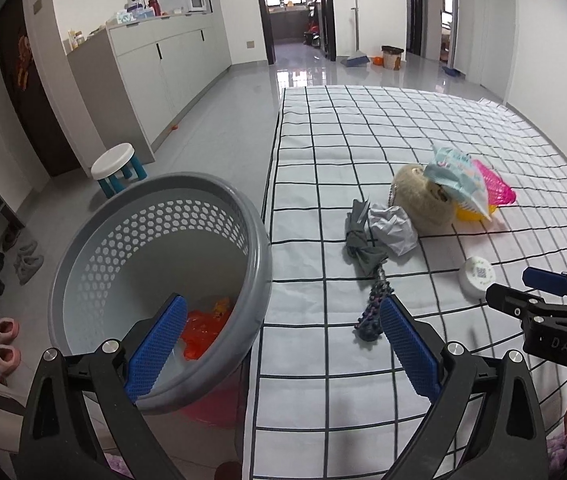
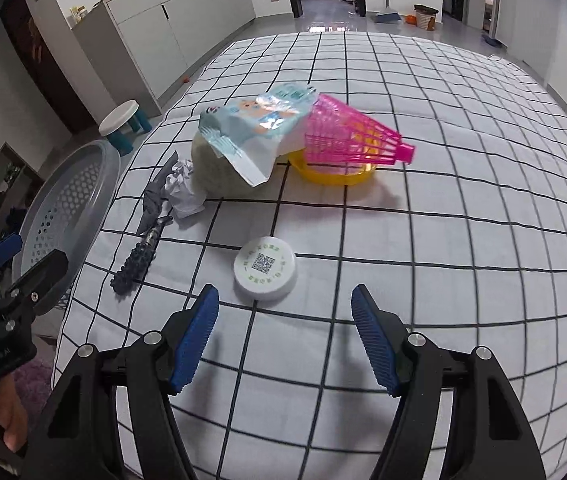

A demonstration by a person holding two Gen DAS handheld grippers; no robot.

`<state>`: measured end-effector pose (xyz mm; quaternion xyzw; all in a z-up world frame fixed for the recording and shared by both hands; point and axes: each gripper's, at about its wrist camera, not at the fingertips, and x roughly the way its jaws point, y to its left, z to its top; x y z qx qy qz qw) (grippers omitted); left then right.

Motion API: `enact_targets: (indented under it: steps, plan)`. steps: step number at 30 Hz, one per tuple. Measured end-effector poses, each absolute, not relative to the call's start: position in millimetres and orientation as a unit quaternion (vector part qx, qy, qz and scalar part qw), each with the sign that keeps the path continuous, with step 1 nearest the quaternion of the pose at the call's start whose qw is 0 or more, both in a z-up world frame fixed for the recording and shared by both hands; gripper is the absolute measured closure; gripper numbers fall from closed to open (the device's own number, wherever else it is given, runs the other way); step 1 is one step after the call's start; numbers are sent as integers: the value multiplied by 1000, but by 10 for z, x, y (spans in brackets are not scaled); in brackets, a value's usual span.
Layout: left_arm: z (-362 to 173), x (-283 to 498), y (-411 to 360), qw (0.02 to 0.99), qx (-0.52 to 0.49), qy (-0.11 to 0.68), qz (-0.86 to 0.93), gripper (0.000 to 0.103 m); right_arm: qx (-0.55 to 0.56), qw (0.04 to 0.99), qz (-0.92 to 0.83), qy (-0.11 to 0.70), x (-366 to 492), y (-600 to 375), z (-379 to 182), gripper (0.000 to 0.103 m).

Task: Collect trash
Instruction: 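Move both tools back over the mat toward the remaining trash, then close the right tool on the white QR lid while the left tool grasps the dark brush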

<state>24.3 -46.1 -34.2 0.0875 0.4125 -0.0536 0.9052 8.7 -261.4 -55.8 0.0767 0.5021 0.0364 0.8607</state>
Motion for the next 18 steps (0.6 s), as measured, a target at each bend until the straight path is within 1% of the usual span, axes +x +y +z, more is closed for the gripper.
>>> enact_targets:
  steps: [7,17,18]
  plan:
    - [-421,298,-389,902,72,424,-50,8,75,858,34,507,175,-2586,-677,37]
    - [-500,330,-396,897,65,433,-54,8,36,867,24,497,245,-2433,-695,37]
    - [-501,325,-400,898,65,432,-56,8,32,867,23,497,242,-2414,-696,40]
